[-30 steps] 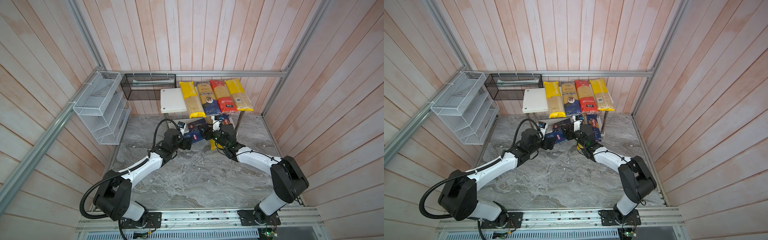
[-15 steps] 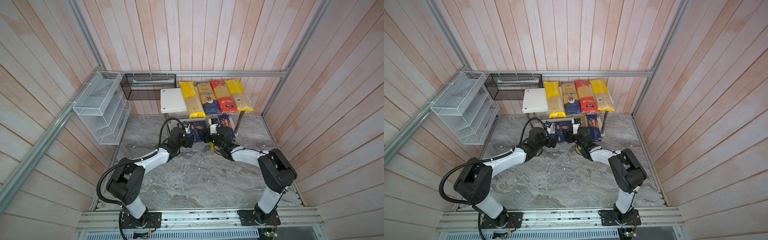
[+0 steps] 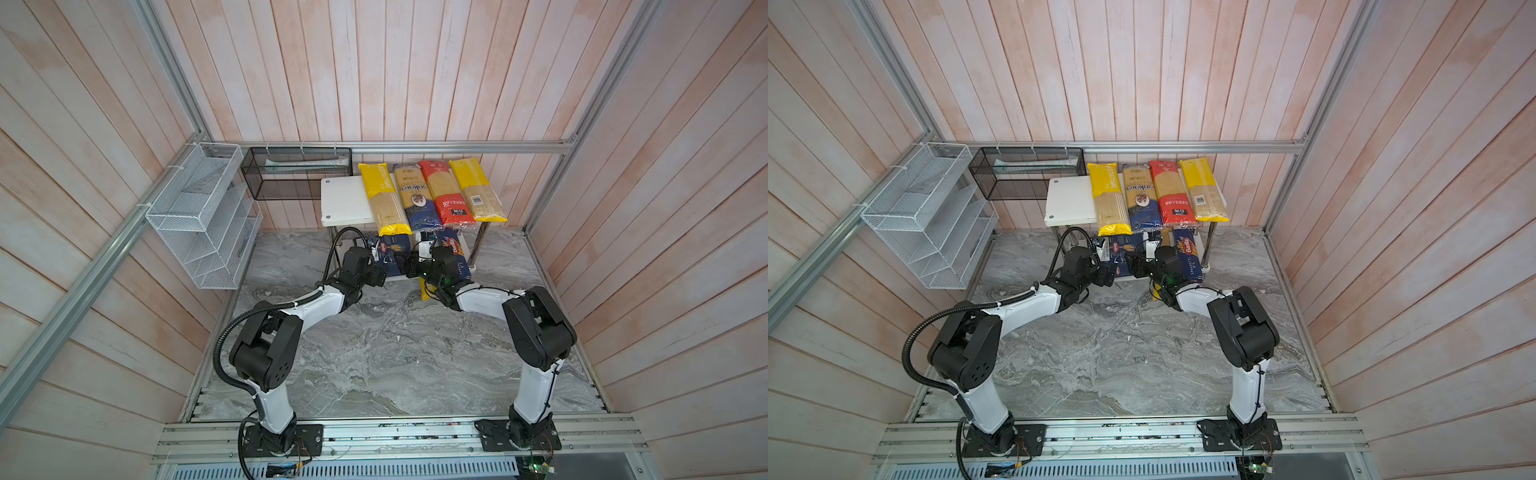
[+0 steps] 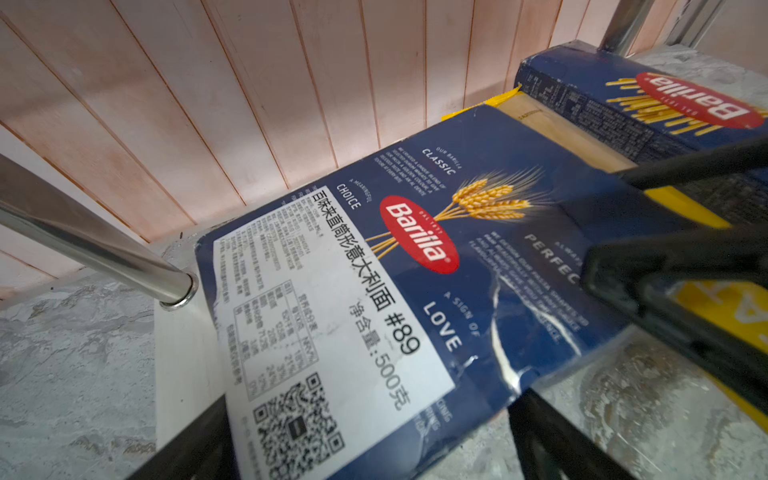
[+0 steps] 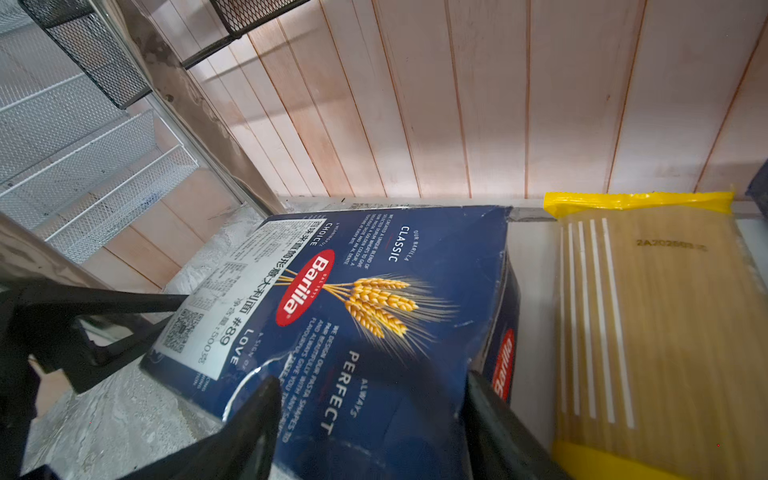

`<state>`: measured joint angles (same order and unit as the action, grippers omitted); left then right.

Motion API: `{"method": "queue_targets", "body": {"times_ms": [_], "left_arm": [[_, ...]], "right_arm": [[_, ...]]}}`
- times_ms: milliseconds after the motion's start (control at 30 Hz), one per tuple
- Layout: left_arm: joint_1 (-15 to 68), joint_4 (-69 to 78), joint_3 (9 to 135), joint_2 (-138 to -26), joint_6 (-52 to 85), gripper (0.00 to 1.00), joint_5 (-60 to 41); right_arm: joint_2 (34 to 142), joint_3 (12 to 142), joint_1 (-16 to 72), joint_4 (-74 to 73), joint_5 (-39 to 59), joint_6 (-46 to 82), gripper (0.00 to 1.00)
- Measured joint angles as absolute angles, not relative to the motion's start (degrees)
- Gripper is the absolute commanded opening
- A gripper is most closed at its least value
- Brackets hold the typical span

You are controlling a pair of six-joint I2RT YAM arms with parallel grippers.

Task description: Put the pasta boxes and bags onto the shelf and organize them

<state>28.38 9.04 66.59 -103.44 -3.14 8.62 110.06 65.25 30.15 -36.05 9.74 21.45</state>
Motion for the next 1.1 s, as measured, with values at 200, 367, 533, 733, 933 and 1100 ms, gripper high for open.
{"method": "queue_targets", "body": {"times_ms": [200,367,533,733,933,1100], "left_arm": [[28.2,8.1,67.3,-103.5,-2.9,1.00,10.1],[28.7,6.7,68.6,-103.6,-2.9,1.00,15.9],[28.8,8.3,69.7,-103.6,-3.7,1.00,22.8],[29.1,8.4,68.1,-102.0,-2.6,1.00,24.3],[29.3,6.6,58.6,-91.5,2.8,1.00,22.2],[28.3,4.6,49.5,-77.8,6.8,1.00,22.7]], "right_arm": [[110.1,65.3,29.9,-36.1,10.4,21.6,0.67],[109.0,64.5,30.0,-36.1,10.6,22.1,0.68],[104.2,61.6,29.6,-36.0,10.7,22.7,0.68],[97.8,56.2,27.5,-35.6,10.5,23.8,0.68],[86.8,45.5,27.7,-33.8,10.2,25.3,0.68],[75.8,36.5,28.1,-31.0,7.5,25.7,0.69]]}}
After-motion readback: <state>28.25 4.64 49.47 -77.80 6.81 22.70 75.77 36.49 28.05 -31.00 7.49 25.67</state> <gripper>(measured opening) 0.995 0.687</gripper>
